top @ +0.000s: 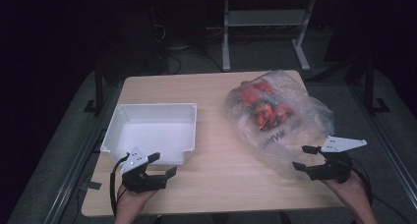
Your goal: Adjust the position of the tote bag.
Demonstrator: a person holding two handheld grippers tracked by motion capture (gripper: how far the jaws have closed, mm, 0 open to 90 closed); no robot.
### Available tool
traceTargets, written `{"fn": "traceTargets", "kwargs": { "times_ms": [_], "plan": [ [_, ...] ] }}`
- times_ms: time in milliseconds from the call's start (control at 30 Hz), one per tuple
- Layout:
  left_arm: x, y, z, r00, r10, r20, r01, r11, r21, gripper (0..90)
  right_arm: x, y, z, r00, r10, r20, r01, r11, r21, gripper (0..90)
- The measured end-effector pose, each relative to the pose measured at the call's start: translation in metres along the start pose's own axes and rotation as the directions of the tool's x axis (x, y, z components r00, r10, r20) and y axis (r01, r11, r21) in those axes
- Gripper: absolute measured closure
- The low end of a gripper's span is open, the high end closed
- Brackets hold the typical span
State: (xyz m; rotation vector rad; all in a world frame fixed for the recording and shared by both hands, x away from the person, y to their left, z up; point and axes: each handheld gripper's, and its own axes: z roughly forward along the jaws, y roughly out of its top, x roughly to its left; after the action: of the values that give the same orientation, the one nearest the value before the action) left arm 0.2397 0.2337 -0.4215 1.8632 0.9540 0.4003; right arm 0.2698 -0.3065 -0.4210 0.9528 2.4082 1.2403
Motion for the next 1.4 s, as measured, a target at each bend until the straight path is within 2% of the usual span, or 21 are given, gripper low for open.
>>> {"fn": "traceTargets", "kwargs": {
  "times_ms": [167, 267, 500, 800, 1000, 1100, 1233, 1367, 1400],
  "plan": [
    [-0.001, -0.001, 0.001, 1.0000, 0.004, 0.008, -0.005, 1.0000, 0.006, 19.0, 0.000, -0.001, 0.001, 1.0000, 0.000, -0.006, 0.000, 1.000, 0.010, 27.7],
    [-0.001, -0.001, -0.001, 0.9999, 0.006, 0.010, -0.006, 1.0000, 0.004, 19.0, 0.000, 0.000, 0.002, 0.9998, -0.019, -0.002, 0.019, 1.000, 0.013, 27.6],
    [-0.003, -0.001, -0.001, 0.9995, 0.019, 0.027, -0.019, 0.9997, -0.016, 19.1, 0.005, 0.005, 0.003, 0.9995, -0.030, -0.007, 0.030, 0.999, 0.016, 27.4],
    [-0.005, -0.001, -0.002, 0.9991, 0.030, 0.031, -0.029, 0.9994, -0.019, 19.1, 0.006, 0.008, 0.003, 0.9993, -0.038, 0.000, 0.038, 0.999, 0.024, 27.4],
    [-0.007, 0.000, -0.001, 0.9988, 0.031, 0.039, -0.030, 0.9994, -0.018, 19.1, -0.002, 0.018, 0.005, 0.9989, -0.045, 0.012, 0.045, 0.999, 0.022, 27.5],
    [-0.008, 0.000, -0.001, 0.9988, 0.030, 0.040, -0.029, 0.9994, -0.018, 19.1, -0.005, 0.025, 0.007, 0.9984, -0.053, 0.018, 0.053, 0.998, 0.038, 27.5],
    [-0.009, 0.000, -0.001, 0.9984, 0.033, 0.046, -0.033, 0.9993, -0.019, 19.1, -0.013, 0.040, 0.017, 0.9963, -0.083, 0.022, 0.081, 0.994, 0.077, 27.6],
    [-0.009, 0.000, 0.000, 0.9981, 0.036, 0.049, -0.036, 0.9992, -0.016, 19.1, -0.020, 0.048, 0.026, 0.9970, -0.076, 0.015, 0.075, 0.993, 0.093, 27.7],
    [-0.009, 0.000, 0.000, 0.9981, 0.036, 0.051, -0.035, 0.9992, -0.017, 19.1, -0.025, 0.051, 0.035, 0.9976, -0.069, 0.007, 0.068, 0.992, 0.106, 27.8]
  ]
}}
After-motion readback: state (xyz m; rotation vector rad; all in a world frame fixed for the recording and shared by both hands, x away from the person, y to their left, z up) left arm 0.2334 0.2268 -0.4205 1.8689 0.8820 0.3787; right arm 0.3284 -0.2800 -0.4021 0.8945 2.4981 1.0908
